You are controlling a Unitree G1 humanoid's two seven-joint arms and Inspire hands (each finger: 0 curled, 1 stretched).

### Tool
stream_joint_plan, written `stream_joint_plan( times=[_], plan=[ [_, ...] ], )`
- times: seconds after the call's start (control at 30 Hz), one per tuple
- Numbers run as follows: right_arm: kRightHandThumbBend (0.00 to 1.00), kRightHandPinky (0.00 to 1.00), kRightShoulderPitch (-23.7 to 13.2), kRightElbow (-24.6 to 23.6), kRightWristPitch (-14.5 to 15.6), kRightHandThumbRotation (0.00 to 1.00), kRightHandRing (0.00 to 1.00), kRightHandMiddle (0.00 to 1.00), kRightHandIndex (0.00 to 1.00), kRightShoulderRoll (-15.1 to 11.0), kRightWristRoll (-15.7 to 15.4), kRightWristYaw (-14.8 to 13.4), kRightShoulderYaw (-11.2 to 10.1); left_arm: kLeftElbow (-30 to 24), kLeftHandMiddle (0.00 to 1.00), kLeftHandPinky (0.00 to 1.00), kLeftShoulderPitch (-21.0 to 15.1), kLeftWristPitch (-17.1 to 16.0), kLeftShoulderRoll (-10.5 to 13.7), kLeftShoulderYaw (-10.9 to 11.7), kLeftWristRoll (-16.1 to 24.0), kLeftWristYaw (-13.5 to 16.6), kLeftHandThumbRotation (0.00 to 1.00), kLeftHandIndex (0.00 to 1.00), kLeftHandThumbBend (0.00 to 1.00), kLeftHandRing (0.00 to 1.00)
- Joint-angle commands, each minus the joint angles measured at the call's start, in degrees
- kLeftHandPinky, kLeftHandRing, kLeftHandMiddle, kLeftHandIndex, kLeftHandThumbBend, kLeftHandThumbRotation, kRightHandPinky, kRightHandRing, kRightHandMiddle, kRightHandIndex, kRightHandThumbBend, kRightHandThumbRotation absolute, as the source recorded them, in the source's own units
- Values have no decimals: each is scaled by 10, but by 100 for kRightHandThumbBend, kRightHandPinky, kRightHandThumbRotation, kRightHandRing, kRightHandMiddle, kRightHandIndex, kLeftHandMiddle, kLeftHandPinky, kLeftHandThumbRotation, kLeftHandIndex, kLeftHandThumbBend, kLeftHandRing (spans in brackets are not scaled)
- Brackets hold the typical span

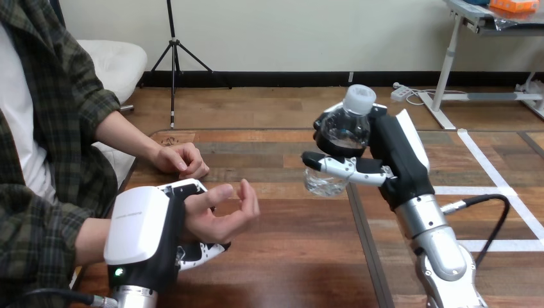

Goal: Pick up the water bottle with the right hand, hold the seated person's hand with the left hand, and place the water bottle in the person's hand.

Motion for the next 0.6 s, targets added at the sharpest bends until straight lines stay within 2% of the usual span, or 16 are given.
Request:
stream_joint_plan(
  times=[0.0, 0.27, 0.57],
  plan=[
    [70, 41, -60, -46, -16, 0, 44, 48, 48, 8, 5, -7, -1, -47, 39, 31, -31, -37, -32, -53, 16, -9, 0, 42, 81, 36],
    [69, 42, -63, -59, -8, 0, 45, 48, 47, 14, 9, 0, 1, -59, 39, 30, -31, -36, -34, -64, 21, -18, 0, 41, 82, 35],
    [70, 41, -63, -71, -1, 0, 44, 47, 47, 18, 2, -6, 4, -68, 38, 30, -32, -39, -35, -68, 28, -28, 0, 41, 84, 34]
  ],
)
